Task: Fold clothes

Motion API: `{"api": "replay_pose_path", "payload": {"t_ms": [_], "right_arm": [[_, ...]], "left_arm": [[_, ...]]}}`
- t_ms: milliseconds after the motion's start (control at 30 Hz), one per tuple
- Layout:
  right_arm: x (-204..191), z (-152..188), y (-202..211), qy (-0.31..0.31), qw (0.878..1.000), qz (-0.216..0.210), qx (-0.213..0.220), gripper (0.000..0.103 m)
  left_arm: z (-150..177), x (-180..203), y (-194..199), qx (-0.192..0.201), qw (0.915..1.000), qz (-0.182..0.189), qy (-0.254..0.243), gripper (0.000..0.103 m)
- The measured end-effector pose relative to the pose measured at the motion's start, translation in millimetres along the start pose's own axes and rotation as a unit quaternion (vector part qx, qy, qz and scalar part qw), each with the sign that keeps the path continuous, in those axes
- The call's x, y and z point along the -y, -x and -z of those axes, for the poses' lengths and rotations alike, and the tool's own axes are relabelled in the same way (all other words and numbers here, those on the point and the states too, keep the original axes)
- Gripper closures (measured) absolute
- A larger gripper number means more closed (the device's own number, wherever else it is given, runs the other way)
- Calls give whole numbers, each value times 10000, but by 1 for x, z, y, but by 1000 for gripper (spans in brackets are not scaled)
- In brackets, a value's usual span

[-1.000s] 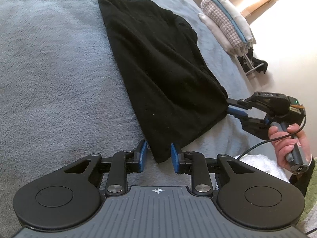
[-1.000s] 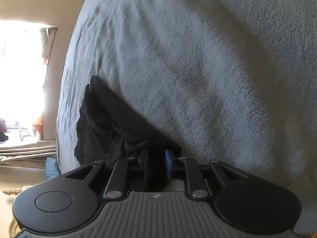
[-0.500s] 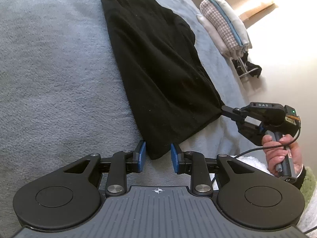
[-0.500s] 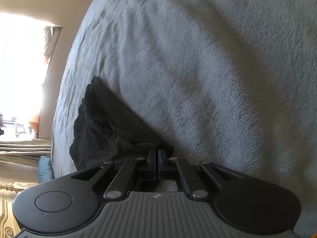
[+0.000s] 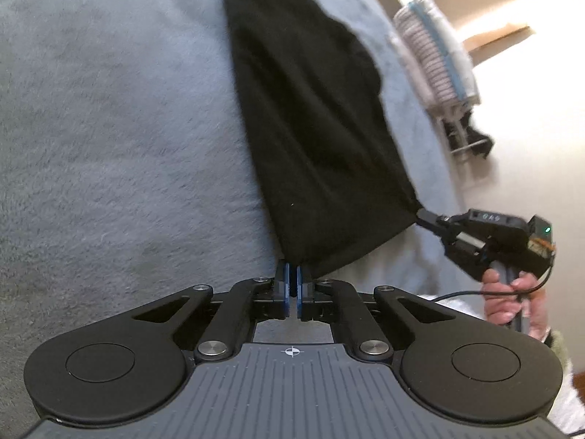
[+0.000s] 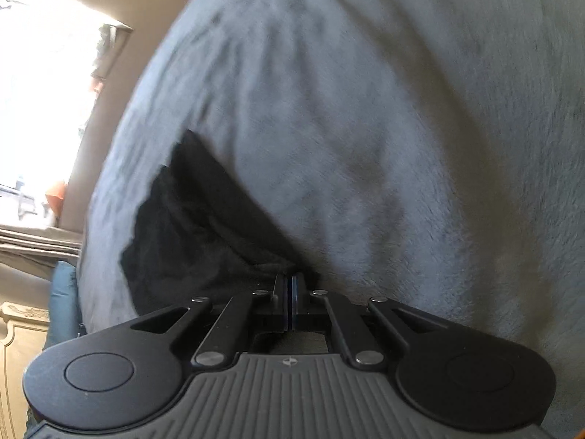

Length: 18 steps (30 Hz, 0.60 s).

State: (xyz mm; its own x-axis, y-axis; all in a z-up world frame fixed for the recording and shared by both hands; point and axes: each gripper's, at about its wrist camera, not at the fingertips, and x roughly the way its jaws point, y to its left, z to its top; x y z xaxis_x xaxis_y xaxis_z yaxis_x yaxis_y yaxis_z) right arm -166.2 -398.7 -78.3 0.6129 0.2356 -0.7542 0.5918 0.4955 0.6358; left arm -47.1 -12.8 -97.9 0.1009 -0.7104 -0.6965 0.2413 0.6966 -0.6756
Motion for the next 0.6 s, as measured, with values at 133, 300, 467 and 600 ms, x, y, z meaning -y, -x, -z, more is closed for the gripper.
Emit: {"api": "replay_pose_path", "payload": {"t_ms": [133, 300, 467, 600], "right_arm": [[-1, 1, 7, 78, 9999, -45, 119, 103], [2, 1, 0, 83, 9999, 128, 36, 103], [-1, 1, -1, 222, 9992, 309, -151, 100], [-4, -2, 21, 190, 9993, 314, 30, 99]], "left_arm": [[0, 8, 5, 56, 9998, 23, -176, 102], [-6, 3, -7, -89, 9996, -191, -189, 102], [-6, 6, -12, -86, 9990, -267, -362, 100], [-6, 3, -11, -74, 9992, -222, -314, 98]]}}
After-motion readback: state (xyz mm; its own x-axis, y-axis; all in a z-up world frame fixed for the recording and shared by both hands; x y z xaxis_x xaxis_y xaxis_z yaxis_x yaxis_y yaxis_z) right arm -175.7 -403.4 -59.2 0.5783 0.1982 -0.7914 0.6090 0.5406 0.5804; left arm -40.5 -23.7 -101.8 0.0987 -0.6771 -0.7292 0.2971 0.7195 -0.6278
